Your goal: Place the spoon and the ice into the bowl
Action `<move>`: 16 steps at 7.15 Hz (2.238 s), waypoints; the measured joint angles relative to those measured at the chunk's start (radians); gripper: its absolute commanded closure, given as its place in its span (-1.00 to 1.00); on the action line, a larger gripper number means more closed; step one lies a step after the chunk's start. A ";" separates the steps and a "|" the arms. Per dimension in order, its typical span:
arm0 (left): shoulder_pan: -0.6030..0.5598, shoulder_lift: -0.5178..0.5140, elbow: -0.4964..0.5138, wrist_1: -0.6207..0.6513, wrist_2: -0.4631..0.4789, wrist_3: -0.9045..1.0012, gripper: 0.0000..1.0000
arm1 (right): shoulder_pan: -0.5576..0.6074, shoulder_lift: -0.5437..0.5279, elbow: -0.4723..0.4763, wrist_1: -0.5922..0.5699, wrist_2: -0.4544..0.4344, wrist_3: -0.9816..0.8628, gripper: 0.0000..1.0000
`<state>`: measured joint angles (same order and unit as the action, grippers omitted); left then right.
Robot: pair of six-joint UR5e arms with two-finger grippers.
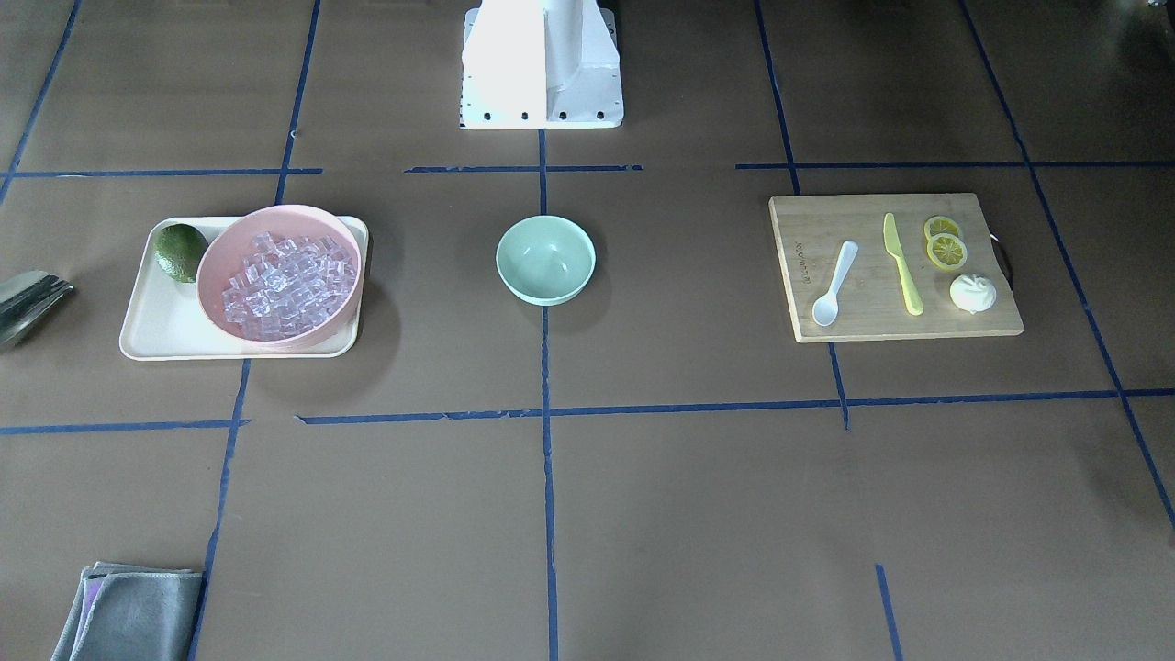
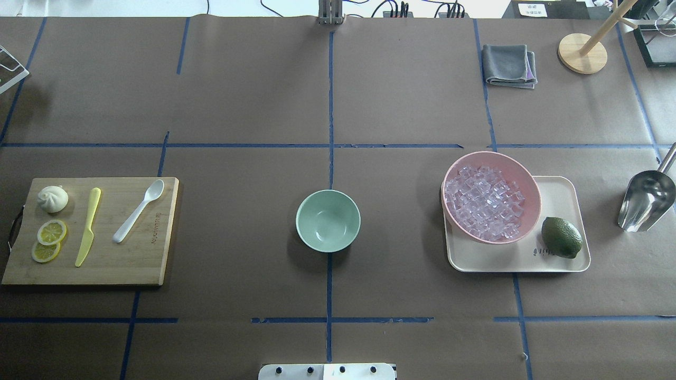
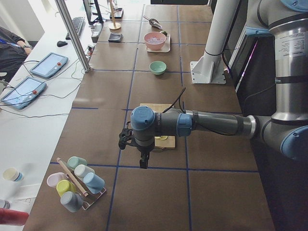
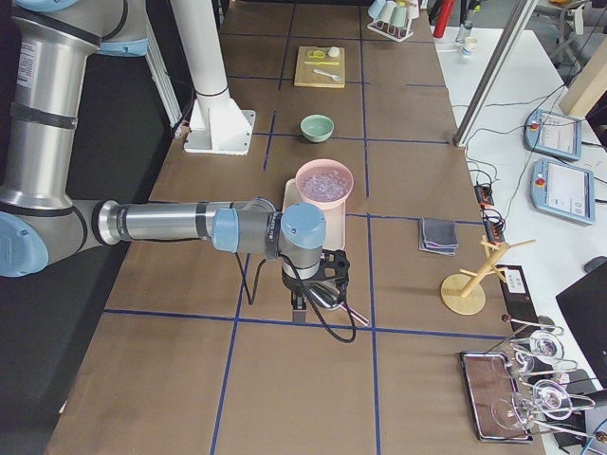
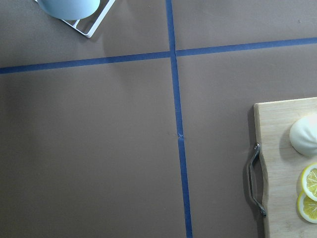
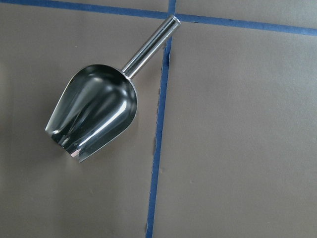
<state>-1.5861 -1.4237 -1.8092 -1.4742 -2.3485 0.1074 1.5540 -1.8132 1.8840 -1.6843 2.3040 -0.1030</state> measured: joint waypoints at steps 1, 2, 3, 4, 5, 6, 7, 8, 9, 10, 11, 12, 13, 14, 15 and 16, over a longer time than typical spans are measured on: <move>0.000 0.001 -0.004 0.000 0.000 0.001 -1.00 | 0.000 0.000 0.000 0.000 0.000 0.001 -1.00; 0.001 0.001 -0.010 0.000 0.001 0.002 -1.00 | 0.000 0.001 0.000 -0.001 0.000 0.002 -1.00; 0.003 0.001 -0.009 -0.002 0.004 0.002 -1.00 | 0.000 0.001 0.000 0.000 0.000 0.003 -1.00; 0.007 -0.004 -0.005 -0.006 0.006 0.000 -1.00 | -0.001 0.001 0.000 0.000 0.001 0.004 -1.00; 0.012 -0.025 -0.002 -0.014 0.005 -0.002 -1.00 | -0.002 0.002 -0.001 -0.001 0.001 0.004 -1.00; 0.019 -0.065 0.002 -0.037 0.003 -0.004 -1.00 | -0.004 0.003 -0.001 -0.001 0.001 0.004 -1.00; 0.027 -0.103 0.005 -0.074 0.000 -0.004 -1.00 | -0.004 0.004 -0.002 -0.001 0.000 0.004 -1.00; 0.033 -0.125 0.008 -0.122 -0.005 -0.002 -1.00 | -0.004 0.004 -0.003 -0.002 0.000 0.004 -1.00; 0.045 -0.131 0.013 -0.172 -0.006 0.001 -1.00 | -0.004 0.005 -0.004 -0.002 0.000 0.004 -1.00; 0.078 -0.132 0.011 -0.212 -0.006 0.002 -1.00 | -0.003 0.005 -0.004 -0.002 0.000 0.005 -1.00; 0.140 -0.132 0.004 -0.279 -0.004 -0.001 -1.00 | -0.003 0.005 -0.005 -0.002 0.001 0.006 -1.00; 0.221 -0.135 0.005 -0.359 -0.001 -0.006 -1.00 | -0.003 0.005 -0.005 -0.002 0.002 0.006 -1.00; 0.309 -0.151 0.009 -0.410 0.003 -0.007 -1.00 | -0.003 0.005 -0.005 -0.002 0.003 0.006 -1.00; 0.396 -0.178 0.012 -0.431 0.012 -0.008 -1.00 | -0.004 0.005 -0.005 -0.002 0.003 0.006 -1.00; 0.473 -0.200 0.013 -0.441 0.033 -0.020 -1.00 | -0.004 0.005 -0.004 -0.002 0.003 0.006 -1.00; 0.549 -0.210 0.013 -0.457 0.067 -0.061 -1.00 | -0.003 0.005 -0.003 -0.002 0.003 0.006 -1.00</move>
<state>-1.0369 -1.6336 -1.7957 -1.9312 -2.2819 0.0462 1.5506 -1.8085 1.8805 -1.6858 2.3071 -0.0967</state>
